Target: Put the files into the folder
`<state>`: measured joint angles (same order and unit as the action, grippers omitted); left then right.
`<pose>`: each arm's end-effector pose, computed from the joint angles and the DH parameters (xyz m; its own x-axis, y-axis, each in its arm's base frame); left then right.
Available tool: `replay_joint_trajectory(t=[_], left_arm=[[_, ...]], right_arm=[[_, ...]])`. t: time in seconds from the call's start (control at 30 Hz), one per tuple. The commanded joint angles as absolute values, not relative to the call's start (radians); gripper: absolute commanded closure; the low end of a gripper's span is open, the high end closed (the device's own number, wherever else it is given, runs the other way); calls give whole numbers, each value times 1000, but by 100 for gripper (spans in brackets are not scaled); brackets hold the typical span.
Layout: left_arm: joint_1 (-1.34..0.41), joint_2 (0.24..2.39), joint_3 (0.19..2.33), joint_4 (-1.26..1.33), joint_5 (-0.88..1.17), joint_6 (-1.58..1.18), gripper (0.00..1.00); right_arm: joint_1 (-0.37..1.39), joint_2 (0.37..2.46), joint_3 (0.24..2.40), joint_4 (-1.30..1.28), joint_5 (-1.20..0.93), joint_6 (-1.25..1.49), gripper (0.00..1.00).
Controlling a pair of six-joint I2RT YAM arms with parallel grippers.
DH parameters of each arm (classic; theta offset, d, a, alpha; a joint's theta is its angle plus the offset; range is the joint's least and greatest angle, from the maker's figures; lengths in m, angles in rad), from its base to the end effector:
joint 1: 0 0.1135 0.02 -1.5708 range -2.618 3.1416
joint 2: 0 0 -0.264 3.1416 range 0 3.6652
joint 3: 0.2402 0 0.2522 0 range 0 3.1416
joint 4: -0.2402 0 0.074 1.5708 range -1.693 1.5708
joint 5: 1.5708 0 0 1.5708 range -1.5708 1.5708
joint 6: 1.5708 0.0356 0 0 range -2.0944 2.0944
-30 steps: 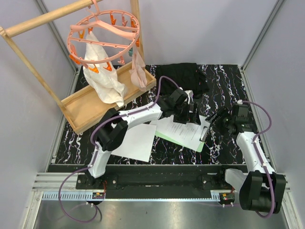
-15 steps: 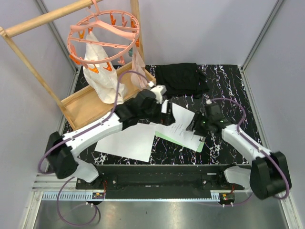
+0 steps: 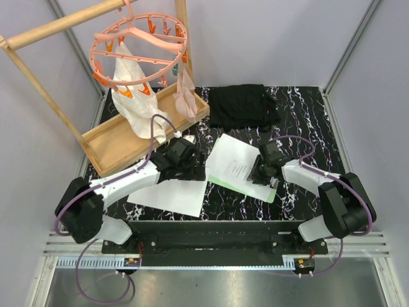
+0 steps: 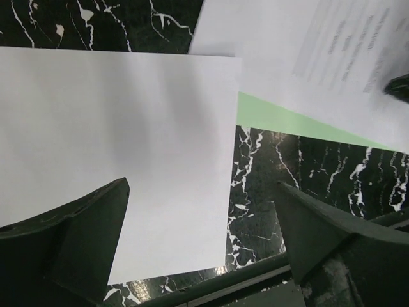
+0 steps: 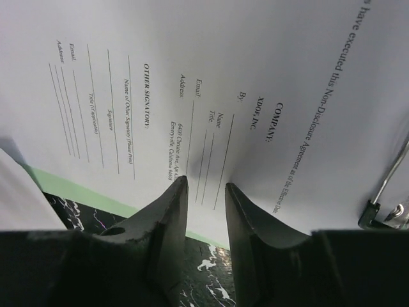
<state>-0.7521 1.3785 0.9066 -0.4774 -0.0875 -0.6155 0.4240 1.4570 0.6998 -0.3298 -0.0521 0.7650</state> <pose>0.2057 -0.1882 0.2257 -0.8562 0.0134 -0.5164 0.1826 0.9430 -0.2782 0.2364 0.1087 0.1542 -0.8819 0.3607 -0.3036 0.2465 0.9016 0.3554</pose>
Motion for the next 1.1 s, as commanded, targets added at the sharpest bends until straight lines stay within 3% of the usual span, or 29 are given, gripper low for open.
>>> replay_joint_trajectory(t=[0.0, 0.2, 0.27, 0.3, 0.47, 0.73, 1.07], left_arm=[[-750, 1433, 923, -463, -150, -670, 1], [-723, 1332, 855, -462, -268, -779, 1], [-701, 1301, 825, -457, -281, -801, 1], [-692, 1278, 809, -453, -275, -804, 1], [-603, 1258, 746, -375, -178, -831, 1], [-528, 1252, 565, -272, -113, -962, 1], [-526, 1210, 496, -328, -164, -1048, 1]], right_arm=[[319, 1402, 649, -383, 43, 740, 59], [294, 1283, 732, -518, 95, 623, 55], [397, 1258, 796, -517, 94, 624, 46], [438, 1261, 828, -500, 68, 633, 35], [622, 1391, 784, -72, -234, 837, 22], [813, 1656, 959, 25, -119, 971, 23], [946, 1782, 1083, -224, 95, 1009, 30]])
